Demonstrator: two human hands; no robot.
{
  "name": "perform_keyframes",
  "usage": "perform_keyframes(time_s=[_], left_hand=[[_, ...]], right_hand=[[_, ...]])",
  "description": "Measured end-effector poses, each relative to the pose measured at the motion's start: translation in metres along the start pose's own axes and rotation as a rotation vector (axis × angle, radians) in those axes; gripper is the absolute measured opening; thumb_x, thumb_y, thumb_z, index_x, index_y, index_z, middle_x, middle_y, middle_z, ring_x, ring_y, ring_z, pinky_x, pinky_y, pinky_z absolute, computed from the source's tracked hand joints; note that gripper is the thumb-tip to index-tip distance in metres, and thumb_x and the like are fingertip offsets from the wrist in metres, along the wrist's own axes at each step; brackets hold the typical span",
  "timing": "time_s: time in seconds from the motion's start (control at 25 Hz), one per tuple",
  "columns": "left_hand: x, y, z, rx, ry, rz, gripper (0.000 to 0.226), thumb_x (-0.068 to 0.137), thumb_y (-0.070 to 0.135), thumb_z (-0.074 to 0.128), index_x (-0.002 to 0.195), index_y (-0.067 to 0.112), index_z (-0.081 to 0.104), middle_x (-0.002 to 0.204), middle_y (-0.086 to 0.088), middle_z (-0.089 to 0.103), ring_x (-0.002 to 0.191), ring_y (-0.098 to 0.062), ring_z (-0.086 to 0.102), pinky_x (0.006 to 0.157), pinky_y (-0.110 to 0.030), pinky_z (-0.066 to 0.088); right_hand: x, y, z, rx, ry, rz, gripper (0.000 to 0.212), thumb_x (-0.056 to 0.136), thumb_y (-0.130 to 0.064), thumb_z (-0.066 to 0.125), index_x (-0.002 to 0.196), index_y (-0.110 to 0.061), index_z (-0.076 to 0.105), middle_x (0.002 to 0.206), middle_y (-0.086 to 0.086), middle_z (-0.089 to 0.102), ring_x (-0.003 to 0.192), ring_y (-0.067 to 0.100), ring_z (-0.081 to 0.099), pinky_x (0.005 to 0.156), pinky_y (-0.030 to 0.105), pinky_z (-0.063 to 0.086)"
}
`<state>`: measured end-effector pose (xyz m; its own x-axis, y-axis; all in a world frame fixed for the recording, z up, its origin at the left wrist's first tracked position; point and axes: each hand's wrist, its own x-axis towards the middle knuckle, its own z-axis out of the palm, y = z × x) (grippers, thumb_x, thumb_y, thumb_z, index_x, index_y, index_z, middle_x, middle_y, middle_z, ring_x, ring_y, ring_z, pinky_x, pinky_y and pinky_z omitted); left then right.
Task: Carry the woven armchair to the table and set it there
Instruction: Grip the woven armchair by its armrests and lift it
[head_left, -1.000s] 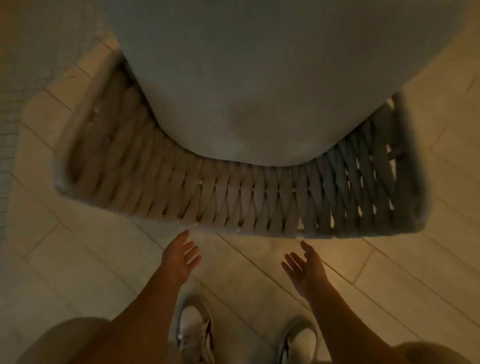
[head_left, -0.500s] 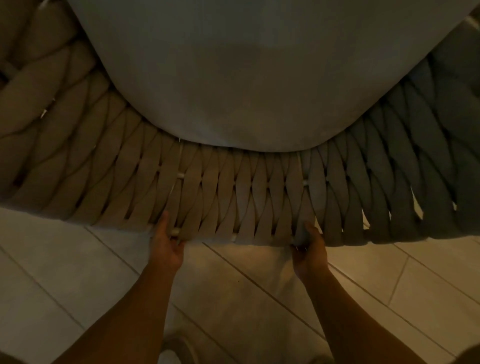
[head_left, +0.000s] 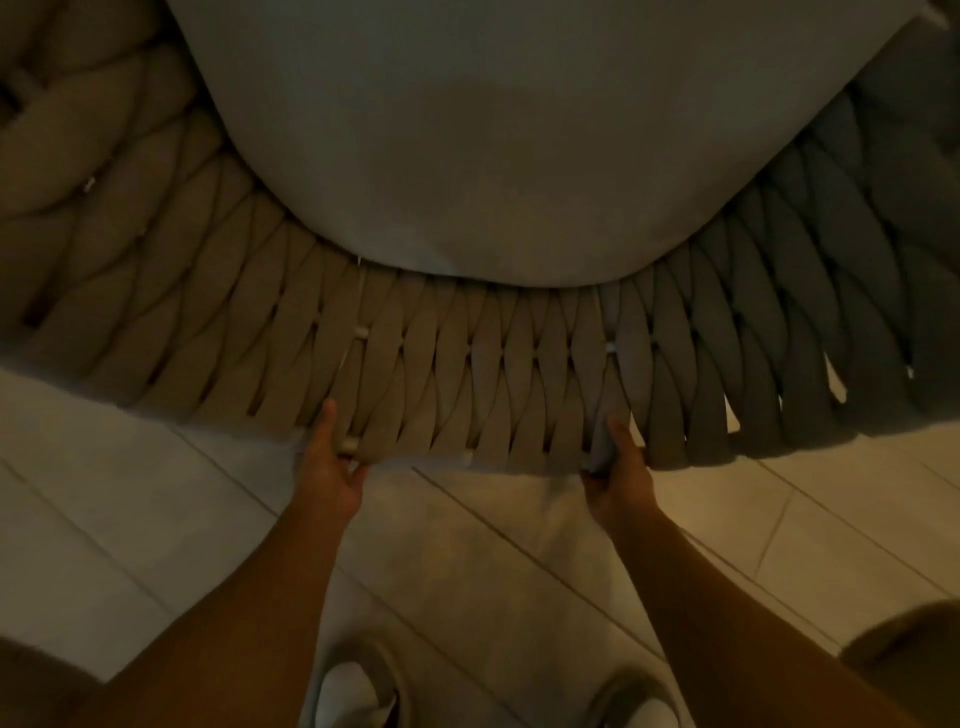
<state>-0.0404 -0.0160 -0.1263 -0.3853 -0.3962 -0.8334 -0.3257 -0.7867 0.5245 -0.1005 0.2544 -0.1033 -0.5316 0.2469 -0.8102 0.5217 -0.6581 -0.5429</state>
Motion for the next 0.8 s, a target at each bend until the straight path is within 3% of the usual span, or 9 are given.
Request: perform_keyframes(time_s=[0.12,0.4,0.6,0.8], left_hand=[[-0.035,0.025,0.005,0.046,0.009,0.013,0.057,0.085,0.047,0.060,0.136,0.024,0.052,0.136,-0.003,0.058,0.123,-0.024,0.054,0.098,-0.044,0.046],[-0.120,0.119,0.042,0.083,0.083,-0.012,0.063,0.080,0.047,0.066,0.137,0.025,0.049,0.135,-0.004,0.057,0.121,-0.024,0.055,0.078,-0.036,0.050],[-0.174,0.198,0.088,0.103,0.132,-0.039,0.059,0.079,0.041,0.069,0.132,0.021,0.053,0.131,-0.007,0.060,0.116,-0.027,0.058,0.079,-0.040,0.051],[-0.203,0.253,0.132,0.130,0.171,-0.005,0.049,0.080,0.037,0.070,0.122,0.016,0.056,0.127,-0.010,0.062,0.112,-0.030,0.059,0.077,-0.042,0.050]], right_hand=[[-0.031,-0.020,0.006,-0.048,0.003,0.027,0.052,0.087,-0.018,0.065,0.135,-0.007,0.049,0.135,0.016,0.057,0.120,0.034,0.057,0.099,0.049,0.047],[-0.116,-0.097,0.066,-0.175,0.121,0.010,0.063,0.078,-0.024,0.076,0.132,-0.013,0.044,0.131,0.010,0.058,0.110,0.032,0.059,0.079,0.044,0.055],[-0.159,-0.167,0.129,-0.251,0.186,0.057,0.078,0.080,-0.032,0.074,0.145,-0.018,0.033,0.145,0.011,0.047,0.127,0.035,0.049,0.098,0.052,0.046],[-0.181,-0.213,0.181,-0.290,0.218,0.098,0.081,0.078,-0.036,0.075,0.145,-0.019,0.033,0.143,0.011,0.048,0.125,0.037,0.051,0.091,0.053,0.049]])
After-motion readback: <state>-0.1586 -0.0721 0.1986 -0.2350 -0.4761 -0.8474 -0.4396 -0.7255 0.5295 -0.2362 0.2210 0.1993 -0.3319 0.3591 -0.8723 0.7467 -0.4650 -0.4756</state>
